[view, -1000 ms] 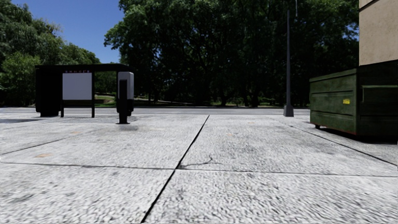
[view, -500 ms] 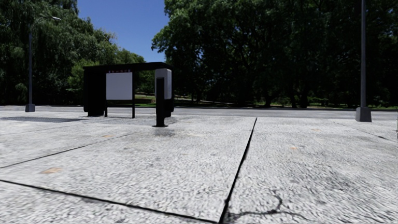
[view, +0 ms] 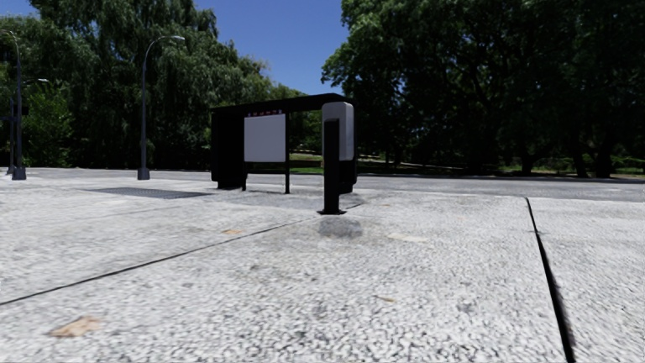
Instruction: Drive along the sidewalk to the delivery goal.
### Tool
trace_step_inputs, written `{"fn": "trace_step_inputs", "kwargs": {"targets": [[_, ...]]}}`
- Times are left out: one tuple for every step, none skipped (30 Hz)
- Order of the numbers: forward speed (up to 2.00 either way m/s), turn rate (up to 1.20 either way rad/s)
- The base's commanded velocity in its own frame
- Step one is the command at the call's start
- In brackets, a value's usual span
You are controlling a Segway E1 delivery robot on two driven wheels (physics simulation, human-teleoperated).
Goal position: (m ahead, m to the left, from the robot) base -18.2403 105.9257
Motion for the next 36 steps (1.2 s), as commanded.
{"fn": "trace_step_inputs", "kwargs": {"targets": [[2.0, 0.59], [2.0, 0.59], [2.0, 0.59], [2.0, 0.59], [2.0, 0.59], [2.0, 0.59], [2.0, 0.59], [2.0, 0.59], [2.0, 0.6], [2.0, 0.6], [2.0, 0.6], [2.0, 0.6], [2.0, 0.6], [2.0, 0.6], [2.0, 0.6], [2.0, 0.6], [2.0, 0.61], [2.0, 0.61], [2.0, 0.61], [2.0, 0.61], [2.0, 0.61], [2.0, 0.61], [2.0, 0.61], [2.0, 0.61], [2.0, 0.61], [2.0, 0.61], [2.0, 0.61], [2.0, 0.61], [2.0, 0.61], [2.0, 0.61], [2.0, 0.61], [2.0, 0.61], [2.0, 0.61], [2.0, 0.61], [2.0, 0.61], [2.0, 0.61]]}}
